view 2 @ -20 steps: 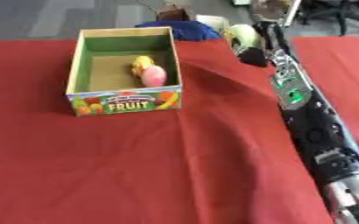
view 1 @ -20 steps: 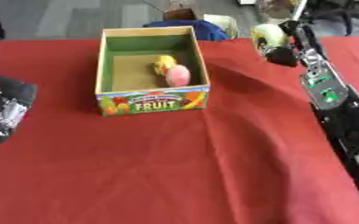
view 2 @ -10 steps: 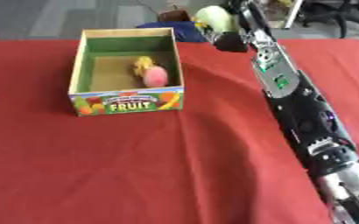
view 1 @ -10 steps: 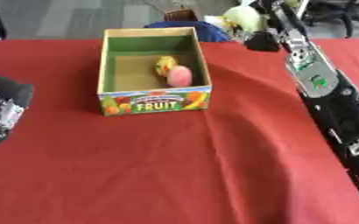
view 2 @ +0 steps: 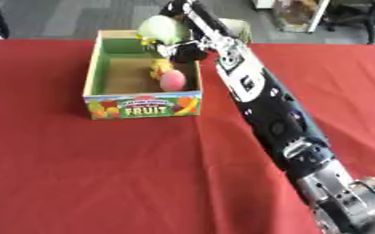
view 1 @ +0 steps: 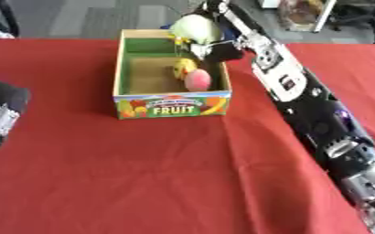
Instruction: Pick up objects on the table and place them in the box.
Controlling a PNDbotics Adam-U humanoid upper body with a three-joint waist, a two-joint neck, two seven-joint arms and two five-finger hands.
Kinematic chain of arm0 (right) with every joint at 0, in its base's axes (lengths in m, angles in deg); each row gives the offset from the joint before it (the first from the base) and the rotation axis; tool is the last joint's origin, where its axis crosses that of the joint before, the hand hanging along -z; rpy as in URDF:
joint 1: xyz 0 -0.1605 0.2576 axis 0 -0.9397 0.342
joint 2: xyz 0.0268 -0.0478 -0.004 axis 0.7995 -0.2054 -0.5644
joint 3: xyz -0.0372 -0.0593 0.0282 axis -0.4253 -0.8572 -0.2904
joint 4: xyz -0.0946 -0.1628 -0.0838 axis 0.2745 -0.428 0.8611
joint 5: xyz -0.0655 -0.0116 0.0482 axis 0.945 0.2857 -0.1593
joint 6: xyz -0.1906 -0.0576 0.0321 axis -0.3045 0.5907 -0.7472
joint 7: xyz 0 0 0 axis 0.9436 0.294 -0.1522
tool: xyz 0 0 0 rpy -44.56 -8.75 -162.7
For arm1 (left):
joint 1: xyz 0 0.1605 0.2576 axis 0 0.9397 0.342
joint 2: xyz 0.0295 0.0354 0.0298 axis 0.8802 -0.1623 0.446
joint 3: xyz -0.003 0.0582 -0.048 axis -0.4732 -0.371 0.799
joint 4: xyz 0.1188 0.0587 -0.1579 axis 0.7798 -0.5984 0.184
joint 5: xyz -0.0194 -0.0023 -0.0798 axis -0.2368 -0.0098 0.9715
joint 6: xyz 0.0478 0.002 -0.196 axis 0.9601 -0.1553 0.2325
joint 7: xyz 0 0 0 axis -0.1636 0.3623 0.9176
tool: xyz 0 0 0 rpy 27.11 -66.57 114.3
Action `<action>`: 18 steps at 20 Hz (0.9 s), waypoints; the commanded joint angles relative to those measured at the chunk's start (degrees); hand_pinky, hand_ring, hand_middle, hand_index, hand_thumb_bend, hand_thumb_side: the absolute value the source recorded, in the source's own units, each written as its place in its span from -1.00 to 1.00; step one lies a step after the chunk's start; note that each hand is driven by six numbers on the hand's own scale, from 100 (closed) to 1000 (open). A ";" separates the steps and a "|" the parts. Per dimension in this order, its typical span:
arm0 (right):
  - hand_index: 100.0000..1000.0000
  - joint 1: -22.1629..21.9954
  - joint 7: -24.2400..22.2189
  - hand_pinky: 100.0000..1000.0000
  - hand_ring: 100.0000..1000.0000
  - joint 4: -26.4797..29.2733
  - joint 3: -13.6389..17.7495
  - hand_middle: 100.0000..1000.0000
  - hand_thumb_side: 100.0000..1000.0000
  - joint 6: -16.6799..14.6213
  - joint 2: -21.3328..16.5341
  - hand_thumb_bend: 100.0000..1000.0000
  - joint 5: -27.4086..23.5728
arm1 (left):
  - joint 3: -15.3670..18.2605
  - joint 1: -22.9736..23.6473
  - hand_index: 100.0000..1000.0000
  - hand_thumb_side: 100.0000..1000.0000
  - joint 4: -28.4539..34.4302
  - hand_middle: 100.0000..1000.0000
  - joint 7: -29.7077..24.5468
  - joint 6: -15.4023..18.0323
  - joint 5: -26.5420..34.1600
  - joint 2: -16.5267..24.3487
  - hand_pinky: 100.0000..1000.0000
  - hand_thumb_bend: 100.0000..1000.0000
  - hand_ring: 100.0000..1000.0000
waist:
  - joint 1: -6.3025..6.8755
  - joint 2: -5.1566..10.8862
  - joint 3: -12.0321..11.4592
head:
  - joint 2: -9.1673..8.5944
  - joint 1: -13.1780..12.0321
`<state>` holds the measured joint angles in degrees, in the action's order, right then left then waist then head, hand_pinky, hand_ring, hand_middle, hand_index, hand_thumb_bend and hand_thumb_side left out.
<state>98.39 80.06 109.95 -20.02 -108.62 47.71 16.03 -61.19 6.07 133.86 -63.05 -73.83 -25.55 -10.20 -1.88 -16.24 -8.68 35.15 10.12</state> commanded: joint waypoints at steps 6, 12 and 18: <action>0.40 1.42 -0.28 0.32 0.84 -5.02 0.90 0.22 -0.95 -4.64 1.02 -1.00 8.73 | -0.02 -1.14 0.03 -0.45 1.44 -0.08 -0.28 0.08 0.24 0.46 0.08 -0.09 -0.06 | 0.19 0.63 -0.95 | -1.07 0.49; 0.78 1.44 4.80 0.72 1.00 -4.66 3.87 0.70 -0.48 0.03 0.97 -0.24 14.43 | 0.03 -1.02 0.03 -0.45 1.38 -0.08 -0.22 0.07 0.19 0.47 0.08 -0.08 -0.06 | 0.18 0.69 -0.76 | -1.15 0.40; 0.76 1.41 10.43 0.75 1.00 0.80 7.43 0.72 -0.69 5.29 0.64 -0.28 14.64 | 0.19 -0.84 0.03 -0.45 1.33 -0.08 -0.04 0.07 0.13 0.50 0.08 -0.08 -0.06 | 0.32 0.76 -0.30 | -1.21 0.12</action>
<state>98.43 89.23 108.38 -13.59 -104.26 49.19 30.71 -61.20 5.80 134.13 -63.16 -73.80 -25.36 -10.22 -1.84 -16.62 -8.98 34.65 10.37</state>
